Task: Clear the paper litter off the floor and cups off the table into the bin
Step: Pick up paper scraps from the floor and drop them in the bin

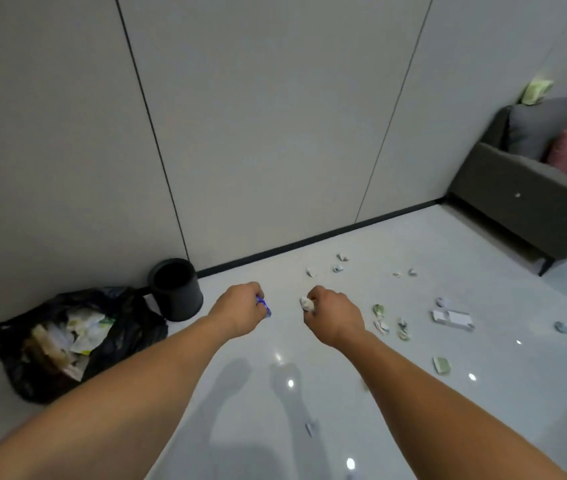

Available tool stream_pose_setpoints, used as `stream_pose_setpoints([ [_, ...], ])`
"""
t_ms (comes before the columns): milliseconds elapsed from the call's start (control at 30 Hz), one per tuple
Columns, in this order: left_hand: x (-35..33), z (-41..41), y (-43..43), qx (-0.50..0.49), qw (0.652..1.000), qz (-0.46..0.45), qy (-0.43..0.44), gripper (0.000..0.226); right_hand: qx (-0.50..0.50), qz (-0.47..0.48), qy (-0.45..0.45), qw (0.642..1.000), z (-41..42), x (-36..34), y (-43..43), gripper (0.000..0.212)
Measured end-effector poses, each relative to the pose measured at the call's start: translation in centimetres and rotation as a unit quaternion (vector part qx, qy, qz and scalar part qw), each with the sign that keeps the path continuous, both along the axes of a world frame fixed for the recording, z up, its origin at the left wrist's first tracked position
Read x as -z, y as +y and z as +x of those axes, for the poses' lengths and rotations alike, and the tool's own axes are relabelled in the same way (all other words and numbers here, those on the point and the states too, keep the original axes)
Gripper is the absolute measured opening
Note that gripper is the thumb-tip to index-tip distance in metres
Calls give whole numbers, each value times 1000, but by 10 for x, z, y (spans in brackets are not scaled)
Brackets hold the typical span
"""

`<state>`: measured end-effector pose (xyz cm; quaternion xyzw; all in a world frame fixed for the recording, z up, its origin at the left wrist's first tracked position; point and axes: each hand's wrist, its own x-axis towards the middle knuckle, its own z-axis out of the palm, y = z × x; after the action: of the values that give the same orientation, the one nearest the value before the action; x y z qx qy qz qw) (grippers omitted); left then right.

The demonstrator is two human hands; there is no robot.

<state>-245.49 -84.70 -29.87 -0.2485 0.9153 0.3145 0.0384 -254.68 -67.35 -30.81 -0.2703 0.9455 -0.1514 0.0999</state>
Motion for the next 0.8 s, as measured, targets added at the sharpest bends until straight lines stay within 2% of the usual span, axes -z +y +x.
stream_pose_setpoints([
  [100,0,11,-72,-39,999,-7,15,16,-32,-5,4,999,3,-3,-81,25],
  [400,7,25,-222,-114,993,-1,24,17,-99,-3,-9,995,-4,-2,-242,24],
  [800,49,-69,-377,-174,984,0,-37,17,-174,1,-54,983,-121,36,-423,21],
])
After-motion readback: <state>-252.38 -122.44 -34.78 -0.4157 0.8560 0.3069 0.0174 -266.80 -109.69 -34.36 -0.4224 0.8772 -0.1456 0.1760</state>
